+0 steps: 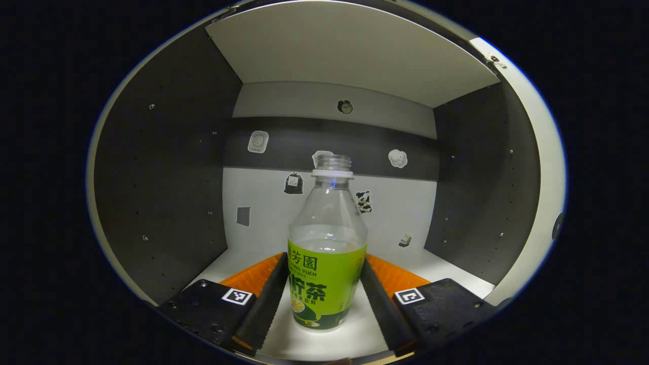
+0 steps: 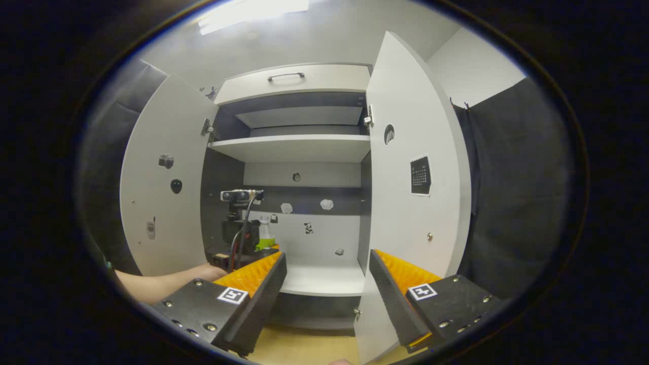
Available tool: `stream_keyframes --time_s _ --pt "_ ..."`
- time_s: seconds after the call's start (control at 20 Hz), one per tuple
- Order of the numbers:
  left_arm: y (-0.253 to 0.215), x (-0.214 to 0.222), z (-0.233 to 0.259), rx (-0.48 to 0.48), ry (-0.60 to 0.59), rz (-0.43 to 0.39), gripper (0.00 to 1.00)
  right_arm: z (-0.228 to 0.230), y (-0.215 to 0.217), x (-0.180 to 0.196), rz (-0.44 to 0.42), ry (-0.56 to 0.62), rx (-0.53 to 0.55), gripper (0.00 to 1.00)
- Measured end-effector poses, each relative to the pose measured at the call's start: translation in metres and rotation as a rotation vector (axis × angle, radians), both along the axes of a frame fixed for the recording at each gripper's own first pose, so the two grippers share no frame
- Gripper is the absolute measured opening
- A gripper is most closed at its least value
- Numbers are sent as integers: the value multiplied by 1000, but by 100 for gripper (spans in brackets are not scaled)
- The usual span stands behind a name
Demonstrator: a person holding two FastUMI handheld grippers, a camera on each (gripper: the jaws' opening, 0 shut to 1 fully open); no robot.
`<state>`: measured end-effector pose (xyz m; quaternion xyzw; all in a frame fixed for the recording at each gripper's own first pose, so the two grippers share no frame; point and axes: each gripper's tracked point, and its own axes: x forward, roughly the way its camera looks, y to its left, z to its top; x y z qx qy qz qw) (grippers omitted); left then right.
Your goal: Grasp the bottle in the cabinet with the left hand and place it on the coaster, then close the right door with the right hand and the left door with the left hand.
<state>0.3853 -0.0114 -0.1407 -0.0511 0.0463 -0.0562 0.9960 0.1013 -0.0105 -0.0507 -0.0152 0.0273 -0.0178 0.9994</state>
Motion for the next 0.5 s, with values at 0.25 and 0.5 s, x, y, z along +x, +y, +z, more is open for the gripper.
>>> stream_keyframes --time_s 0.25,0.5 --pt "0 -36 16 -50 9 -21 80 4 -2 -18 -5 -18 14 99" --pt "8 -85 39 -46 -15 -20 79 6 9 -48 24 -16 29 99"
